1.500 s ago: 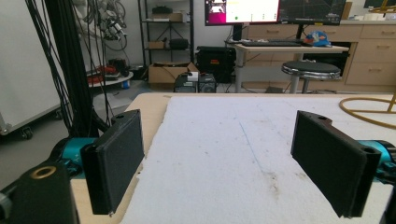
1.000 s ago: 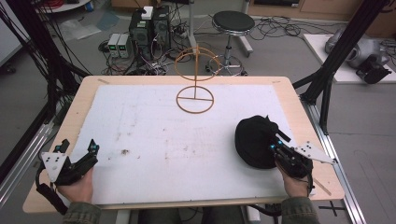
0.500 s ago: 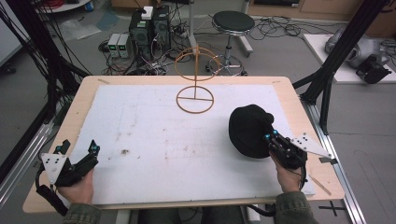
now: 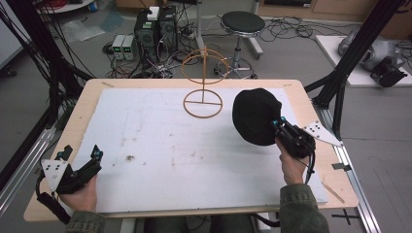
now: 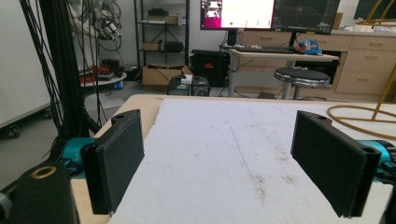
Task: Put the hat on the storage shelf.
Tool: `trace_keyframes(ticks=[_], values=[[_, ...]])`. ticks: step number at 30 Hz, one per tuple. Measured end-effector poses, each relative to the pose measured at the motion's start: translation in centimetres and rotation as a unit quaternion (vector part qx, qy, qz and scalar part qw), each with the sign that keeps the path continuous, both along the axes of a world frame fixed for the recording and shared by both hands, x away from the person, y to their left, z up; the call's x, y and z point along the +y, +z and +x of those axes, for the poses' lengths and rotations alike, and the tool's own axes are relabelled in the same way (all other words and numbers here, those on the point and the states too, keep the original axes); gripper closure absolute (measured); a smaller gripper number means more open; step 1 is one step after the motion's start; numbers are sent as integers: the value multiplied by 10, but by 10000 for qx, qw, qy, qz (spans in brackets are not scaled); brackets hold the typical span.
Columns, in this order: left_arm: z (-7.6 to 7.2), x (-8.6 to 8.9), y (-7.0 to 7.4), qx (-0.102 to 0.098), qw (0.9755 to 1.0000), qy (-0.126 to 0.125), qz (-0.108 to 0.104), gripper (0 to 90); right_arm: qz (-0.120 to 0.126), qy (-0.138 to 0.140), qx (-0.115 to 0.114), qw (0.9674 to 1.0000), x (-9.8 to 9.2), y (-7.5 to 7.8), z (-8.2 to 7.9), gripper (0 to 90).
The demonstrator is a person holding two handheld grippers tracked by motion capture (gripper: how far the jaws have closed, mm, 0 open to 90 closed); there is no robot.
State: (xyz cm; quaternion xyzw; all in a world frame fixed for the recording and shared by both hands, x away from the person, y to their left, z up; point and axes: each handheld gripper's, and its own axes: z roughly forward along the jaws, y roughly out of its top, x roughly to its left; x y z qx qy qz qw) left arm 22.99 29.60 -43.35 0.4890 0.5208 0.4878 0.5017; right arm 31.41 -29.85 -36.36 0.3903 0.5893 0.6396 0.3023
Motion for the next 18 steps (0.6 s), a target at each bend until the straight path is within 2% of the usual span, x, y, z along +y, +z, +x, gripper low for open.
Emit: trace_keyframes(ticks=[5, 15, 18], values=[[-1, -1, 0, 7, 10000, -26, 0, 174, 140, 59, -105, 9998, 4, 11, 9, 874], [-2, 1, 0, 10, 10000, -11, -41, 174, 399, 11, -406, 9984, 19, 41, 32, 874], [-2, 1, 0, -4, 10000, -6, -64, 174, 347, 15, -465, 9983, 25, 49, 39, 874]])
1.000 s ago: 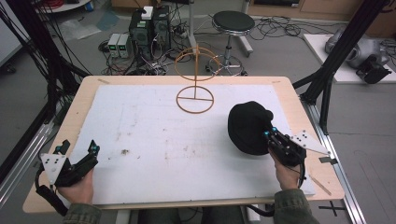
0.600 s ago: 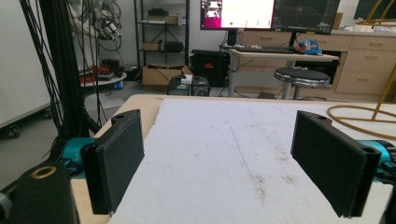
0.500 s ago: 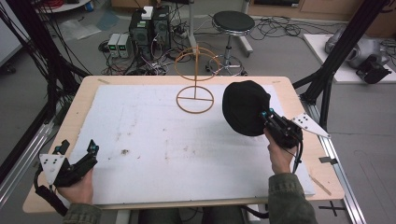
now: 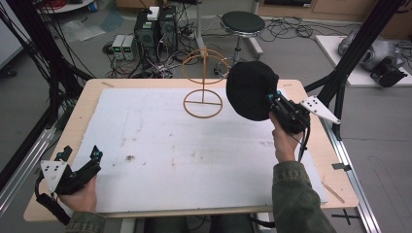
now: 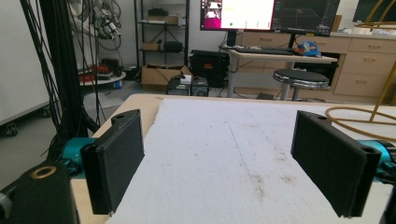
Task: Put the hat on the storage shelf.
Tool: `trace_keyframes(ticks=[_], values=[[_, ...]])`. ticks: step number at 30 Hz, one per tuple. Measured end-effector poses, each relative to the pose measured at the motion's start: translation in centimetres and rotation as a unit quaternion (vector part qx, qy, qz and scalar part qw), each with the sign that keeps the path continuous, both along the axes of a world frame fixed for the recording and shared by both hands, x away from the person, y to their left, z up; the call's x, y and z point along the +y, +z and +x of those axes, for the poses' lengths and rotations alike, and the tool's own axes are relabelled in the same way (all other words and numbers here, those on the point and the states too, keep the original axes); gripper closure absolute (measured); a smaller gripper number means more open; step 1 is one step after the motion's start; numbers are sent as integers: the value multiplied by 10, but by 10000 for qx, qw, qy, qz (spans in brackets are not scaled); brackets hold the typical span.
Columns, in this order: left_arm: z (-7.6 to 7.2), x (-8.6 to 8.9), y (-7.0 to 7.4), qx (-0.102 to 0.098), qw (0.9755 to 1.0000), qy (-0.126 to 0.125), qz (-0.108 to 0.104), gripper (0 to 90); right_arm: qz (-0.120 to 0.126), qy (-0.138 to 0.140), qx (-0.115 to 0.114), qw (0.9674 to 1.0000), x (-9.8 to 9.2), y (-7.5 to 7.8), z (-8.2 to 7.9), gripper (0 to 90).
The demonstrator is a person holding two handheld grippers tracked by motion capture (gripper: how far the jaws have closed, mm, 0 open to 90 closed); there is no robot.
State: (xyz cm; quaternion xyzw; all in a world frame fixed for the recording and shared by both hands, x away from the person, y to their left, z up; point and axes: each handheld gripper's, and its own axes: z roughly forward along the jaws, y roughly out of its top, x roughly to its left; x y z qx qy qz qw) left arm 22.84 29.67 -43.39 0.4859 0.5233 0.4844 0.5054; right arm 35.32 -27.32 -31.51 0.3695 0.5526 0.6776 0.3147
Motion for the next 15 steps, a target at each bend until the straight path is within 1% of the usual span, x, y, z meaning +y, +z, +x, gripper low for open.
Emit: trace_keyframes(ticks=[4, 5, 6, 7, 8, 10, 12, 13, 15], values=[[0, 1, 0, -1, 10000, 6, -17, 174, 51, 26, -17, 10000, 10, 9, 11, 874], [-1, 2, 0, 10, 10000, 12, -18, 174, 51, 26, -17, 10000, 10, 9, 11, 874], [0, 2, -1, -2, 10000, 19, -31, 174, 40, 38, -43, 10000, 16, 14, 17, 874], [-1, 2, -1, 7, 10000, 16, -30, 174, 40, 38, -43, 10000, 16, 14, 17, 874], [-1, 3, -1, -12, 10000, 18, -33, 174, 48, 12, -83, 10000, 21, 18, 23, 874], [-1, 4, -1, -1, 10000, 22, -51, 174, 85, 5, -103, 9999, 25, 23, 29, 874], [-2, 4, -2, -3, 10000, 34, -86, 174, 69, 8, -109, 9999, 28, 25, 32, 874], [-2, 5, -2, 0, 10000, 41, -80, 174, 39, 27, -198, 9998, 34, 30, 38, 873], [-4, 6, -1, -14, 10000, 41, -82, 174, 62, 30, -225, 9997, 36, 31, 41, 873]])
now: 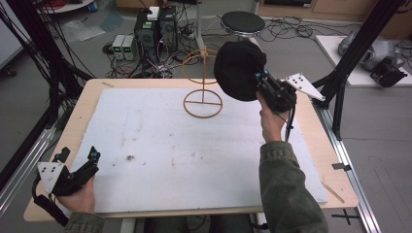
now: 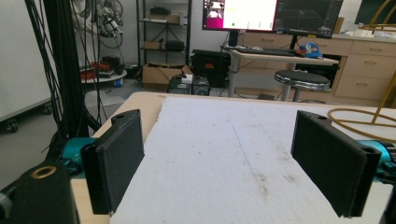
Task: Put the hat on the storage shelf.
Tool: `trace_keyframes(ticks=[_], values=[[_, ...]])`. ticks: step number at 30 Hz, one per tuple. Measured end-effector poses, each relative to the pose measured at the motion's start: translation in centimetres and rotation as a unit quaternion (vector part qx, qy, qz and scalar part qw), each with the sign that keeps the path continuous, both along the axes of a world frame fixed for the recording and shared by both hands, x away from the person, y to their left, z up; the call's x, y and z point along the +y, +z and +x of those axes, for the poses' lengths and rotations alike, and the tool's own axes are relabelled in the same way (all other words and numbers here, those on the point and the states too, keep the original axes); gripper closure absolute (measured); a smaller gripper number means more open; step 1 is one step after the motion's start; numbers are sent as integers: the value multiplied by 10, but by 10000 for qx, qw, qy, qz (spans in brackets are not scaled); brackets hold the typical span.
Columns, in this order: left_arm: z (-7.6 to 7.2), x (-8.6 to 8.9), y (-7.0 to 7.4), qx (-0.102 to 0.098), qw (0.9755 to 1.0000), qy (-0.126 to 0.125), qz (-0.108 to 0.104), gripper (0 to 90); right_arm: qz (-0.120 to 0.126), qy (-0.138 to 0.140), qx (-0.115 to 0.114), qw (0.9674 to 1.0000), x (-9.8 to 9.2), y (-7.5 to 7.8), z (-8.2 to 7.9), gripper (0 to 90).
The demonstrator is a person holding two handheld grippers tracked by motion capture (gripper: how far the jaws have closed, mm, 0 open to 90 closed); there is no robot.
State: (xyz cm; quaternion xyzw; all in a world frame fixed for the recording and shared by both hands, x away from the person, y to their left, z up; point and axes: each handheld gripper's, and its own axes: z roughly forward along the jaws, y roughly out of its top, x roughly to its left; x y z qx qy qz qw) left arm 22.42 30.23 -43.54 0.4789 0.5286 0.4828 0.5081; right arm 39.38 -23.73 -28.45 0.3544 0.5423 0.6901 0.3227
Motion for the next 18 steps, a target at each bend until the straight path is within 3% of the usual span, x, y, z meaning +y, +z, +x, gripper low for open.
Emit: trace_keyframes(ticks=[2, 5, 6, 13, 16, 18], values=[[-1, 1, 0, -9, 10000, 2, -23, 174, 216, 19, -32, 9998, 8, 4, 12, 874], [0, 2, -1, -9, 10000, 12, -57, 174, 329, 33, 12, 9995, 11, 6, 19, 874], [1, 2, -1, 0, 10000, 16, -57, 174, 322, 24, -3, 9995, 17, 10, 27, 874], [6, 0, -3, 26, 10000, -26, -77, 174, 302, 40, -61, 9995, 32, 22, 41, 874], [7, -1, -3, 44, 10000, -41, -71, 174, 112, 41, -200, 9997, 44, 35, 50, 874], [7, -1, -4, 42, 10000, -47, -76, 174, 128, 47, -228, 9996, 47, 41, 55, 874]])
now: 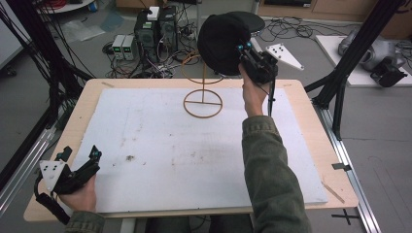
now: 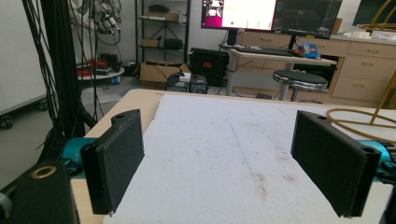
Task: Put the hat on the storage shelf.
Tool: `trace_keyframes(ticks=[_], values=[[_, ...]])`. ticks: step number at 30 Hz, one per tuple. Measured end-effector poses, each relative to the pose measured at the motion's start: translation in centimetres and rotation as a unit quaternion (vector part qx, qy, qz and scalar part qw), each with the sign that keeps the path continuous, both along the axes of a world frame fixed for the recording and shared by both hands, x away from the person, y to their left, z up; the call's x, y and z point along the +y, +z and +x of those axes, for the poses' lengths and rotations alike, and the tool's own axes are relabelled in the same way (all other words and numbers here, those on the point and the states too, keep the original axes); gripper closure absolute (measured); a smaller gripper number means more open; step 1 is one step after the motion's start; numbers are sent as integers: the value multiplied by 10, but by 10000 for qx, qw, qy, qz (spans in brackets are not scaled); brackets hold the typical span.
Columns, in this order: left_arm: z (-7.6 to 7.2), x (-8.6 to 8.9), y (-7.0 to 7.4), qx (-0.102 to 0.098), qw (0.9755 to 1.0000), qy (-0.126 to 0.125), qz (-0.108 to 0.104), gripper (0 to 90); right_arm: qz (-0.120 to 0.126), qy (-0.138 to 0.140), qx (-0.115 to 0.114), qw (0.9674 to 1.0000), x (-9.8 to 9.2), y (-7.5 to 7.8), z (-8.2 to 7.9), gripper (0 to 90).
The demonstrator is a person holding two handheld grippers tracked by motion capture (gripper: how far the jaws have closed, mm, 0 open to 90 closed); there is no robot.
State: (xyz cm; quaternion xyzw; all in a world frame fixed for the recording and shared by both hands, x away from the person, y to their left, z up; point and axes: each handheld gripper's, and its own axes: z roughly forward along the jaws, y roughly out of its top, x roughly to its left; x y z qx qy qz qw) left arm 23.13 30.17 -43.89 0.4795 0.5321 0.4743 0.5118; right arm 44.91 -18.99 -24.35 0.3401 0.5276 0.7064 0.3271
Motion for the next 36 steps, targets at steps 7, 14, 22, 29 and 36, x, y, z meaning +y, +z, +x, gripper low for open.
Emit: trace_keyframes(ticks=[7, 14, 22, 29, 36], values=[[0, 2, 0, -17, 10000, 29, -42, 174, -49, -48, 21, 10000, 17, 16, 16, 874], [1, 3, 0, -29, 10000, 33, -71, 174, -60, -46, 167, 9998, 34, 26, 28, 874], [-2, 5, 1, -57, 9999, 59, -79, 174, -387, -257, 455, 9979, 45, 20, 40, 874], [-4, 8, 1, -66, 9998, 94, -189, 174, -716, -213, 631, 9952, 58, 13, 45, 874], [-3, 9, 1, -76, 9997, 90, -212, 174, -849, -209, 717, 9936, 65, 9, 47, 874]])
